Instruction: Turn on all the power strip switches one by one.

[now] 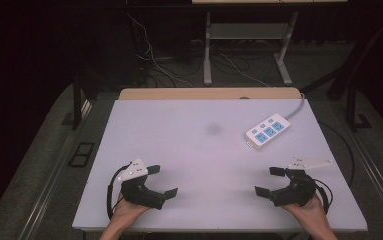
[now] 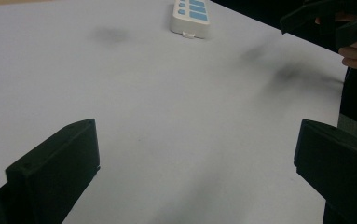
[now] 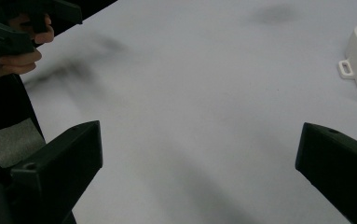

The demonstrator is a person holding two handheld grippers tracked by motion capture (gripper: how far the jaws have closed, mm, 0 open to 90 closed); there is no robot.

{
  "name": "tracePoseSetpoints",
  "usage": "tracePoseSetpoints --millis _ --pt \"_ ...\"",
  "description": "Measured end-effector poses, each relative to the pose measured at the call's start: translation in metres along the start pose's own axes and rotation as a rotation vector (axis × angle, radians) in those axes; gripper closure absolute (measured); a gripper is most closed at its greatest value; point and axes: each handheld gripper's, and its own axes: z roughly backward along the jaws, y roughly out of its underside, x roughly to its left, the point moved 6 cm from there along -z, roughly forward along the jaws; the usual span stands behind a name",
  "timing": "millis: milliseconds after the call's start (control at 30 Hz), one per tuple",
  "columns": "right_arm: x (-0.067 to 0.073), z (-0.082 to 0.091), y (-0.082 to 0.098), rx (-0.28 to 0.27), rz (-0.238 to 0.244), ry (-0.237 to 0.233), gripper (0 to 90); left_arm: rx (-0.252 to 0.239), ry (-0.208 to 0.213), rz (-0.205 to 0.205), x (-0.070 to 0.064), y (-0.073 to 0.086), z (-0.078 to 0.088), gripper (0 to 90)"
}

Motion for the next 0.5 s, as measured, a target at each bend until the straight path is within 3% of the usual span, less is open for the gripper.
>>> tracePoseSetpoints --millis 500 --pt "-0.0008 -0.0014 0.0029 0.024 -0.001 0.006 0.4 0.009 0.005 0.008 0.0003 0.0018 -0.0009 0.0"
